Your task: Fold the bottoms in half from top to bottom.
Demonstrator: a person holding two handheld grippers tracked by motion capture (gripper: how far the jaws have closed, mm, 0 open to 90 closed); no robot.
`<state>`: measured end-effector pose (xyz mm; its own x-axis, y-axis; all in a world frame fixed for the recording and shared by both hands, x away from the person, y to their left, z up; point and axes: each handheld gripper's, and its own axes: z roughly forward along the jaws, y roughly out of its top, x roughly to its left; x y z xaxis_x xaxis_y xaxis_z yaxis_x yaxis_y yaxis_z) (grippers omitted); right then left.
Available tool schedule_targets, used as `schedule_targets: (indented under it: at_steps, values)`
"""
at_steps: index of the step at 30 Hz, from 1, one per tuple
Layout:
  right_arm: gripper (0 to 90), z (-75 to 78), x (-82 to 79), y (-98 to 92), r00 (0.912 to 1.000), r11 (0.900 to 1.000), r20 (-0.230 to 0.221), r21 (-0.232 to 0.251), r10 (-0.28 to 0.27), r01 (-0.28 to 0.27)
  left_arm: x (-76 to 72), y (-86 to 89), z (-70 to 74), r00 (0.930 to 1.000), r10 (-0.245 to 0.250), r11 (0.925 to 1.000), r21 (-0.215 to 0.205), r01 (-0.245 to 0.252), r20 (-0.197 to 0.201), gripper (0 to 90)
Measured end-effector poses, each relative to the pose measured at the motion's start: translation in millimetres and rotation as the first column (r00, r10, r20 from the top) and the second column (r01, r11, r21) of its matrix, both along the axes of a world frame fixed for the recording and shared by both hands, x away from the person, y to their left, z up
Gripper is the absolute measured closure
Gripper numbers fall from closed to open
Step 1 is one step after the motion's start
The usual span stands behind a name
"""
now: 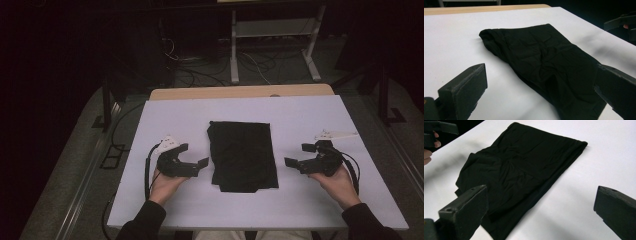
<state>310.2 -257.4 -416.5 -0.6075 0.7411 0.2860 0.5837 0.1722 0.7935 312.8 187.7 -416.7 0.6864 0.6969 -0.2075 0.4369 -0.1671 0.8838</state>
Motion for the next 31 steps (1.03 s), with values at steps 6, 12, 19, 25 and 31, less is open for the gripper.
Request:
schedule_targets:
  at_steps: [6, 12, 19, 25, 31]
  values:
    - [0.0, -4.6, -8.5, 2.3, 0.9999, 1.0, 0.0, -0.006, 0.015, -0.015, -8.7, -1.7, -2.8, 0.9998, -0.022, 0.9998, 0.006, 0.022, 0.001, 0.0]
    - [0.0, -10.4, -18.5, 0.6, 0.9997, 1.0, -0.004, -0.006, 0.025, -0.025, -20.9, -3.5, -7.3, 0.9977, -0.062, 0.9976, 0.031, 0.061, 0.028, 0.0]
    - [0.0, -17.9, -30.5, -2.8, 0.9994, 0.999, -0.001, -0.01, 0.034, -0.034, -31.1, -6.1, -14.1, 0.9944, -0.105, 0.9929, 0.056, 0.105, 0.007, 0.0]
    - [0.0, -22.7, -39.6, -7.1, 0.9992, 0.999, 0.003, -0.021, 0.039, -0.039, -36.7, -8.6, -19.4, 0.9908, -0.134, 0.9877, 0.079, 0.135, -0.016, 0.0]
    - [0.0, -30.6, -44.0, -13.7, 0.9995, 0.999, -0.012, -0.032, 0.031, -0.031, -37.0, -4.2, -18.6, 0.9895, -0.143, 0.9888, 0.04, 0.144, -0.022, 0.0]
